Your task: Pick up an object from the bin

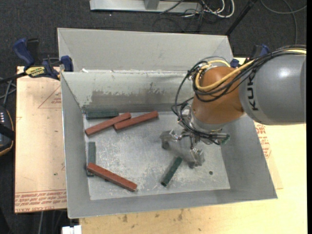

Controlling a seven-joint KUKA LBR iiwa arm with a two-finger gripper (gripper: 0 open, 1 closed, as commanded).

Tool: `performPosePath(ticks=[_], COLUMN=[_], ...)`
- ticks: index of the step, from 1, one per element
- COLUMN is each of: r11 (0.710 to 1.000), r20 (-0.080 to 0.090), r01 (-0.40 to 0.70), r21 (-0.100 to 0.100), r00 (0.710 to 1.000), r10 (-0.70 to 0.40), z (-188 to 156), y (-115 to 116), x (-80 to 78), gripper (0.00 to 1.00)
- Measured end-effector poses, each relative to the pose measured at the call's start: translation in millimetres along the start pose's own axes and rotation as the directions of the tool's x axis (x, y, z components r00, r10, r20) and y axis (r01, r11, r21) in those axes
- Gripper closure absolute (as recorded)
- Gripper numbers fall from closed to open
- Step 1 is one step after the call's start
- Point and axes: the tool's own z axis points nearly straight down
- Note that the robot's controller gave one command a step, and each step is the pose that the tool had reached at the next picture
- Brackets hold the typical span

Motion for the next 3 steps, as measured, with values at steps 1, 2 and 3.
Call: performPosePath(ticks=[1,2,3], r11=[1.0,0.966,0.966], r20=[0.0,-0.001,-0.001], r01=[0.0,0.26,0.26], r21=[0.0,-0.002,-0.002], r00=[1.0,0.966,0.966], r10=[0.0,-0.26,-0.26], z=[0,0,0], y=[0,37,37], x=[0.1,-2.3,-2.3], gripper=[0.0,1.0,1.0])
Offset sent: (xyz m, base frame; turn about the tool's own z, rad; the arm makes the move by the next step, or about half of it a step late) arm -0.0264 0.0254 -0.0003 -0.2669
